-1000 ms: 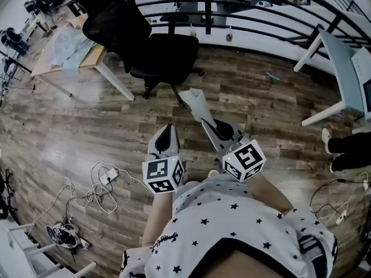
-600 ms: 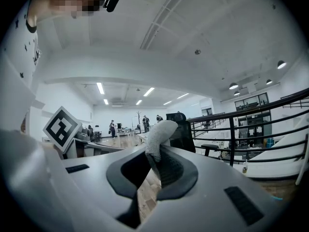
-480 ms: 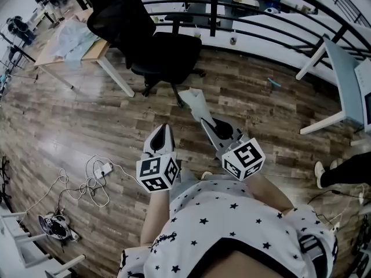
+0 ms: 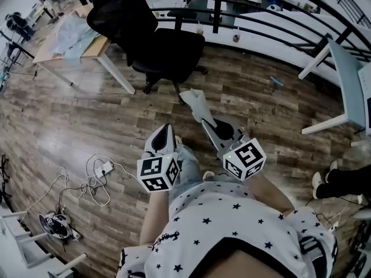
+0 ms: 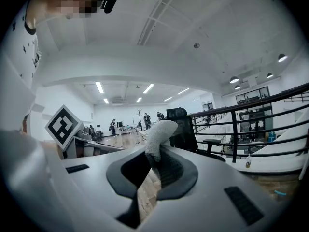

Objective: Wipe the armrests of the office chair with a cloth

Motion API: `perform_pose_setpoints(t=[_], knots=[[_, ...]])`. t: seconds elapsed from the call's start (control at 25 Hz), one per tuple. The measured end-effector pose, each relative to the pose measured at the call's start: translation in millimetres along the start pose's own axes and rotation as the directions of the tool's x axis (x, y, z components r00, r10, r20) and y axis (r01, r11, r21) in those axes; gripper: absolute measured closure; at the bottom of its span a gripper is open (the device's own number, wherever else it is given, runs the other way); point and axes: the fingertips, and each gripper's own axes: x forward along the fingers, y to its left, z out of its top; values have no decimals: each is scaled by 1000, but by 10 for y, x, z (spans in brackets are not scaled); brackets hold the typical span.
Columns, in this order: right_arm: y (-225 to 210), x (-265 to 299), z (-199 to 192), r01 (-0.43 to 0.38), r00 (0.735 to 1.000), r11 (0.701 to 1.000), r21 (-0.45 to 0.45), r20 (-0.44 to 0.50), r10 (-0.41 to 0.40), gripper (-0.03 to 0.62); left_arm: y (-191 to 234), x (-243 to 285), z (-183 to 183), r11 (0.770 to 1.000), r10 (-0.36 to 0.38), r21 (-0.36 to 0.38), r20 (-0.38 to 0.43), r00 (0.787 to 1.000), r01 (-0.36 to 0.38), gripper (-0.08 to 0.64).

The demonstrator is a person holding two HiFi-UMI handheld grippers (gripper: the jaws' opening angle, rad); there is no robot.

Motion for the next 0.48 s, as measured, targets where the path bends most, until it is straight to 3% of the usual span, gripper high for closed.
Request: perform_pose_setpoints(t=[0.48], knots=[[-366, 1021, 126, 22, 1000, 1000, 16, 3, -22, 560, 726, 717, 269, 999, -18, 30, -25, 1000, 19, 555]])
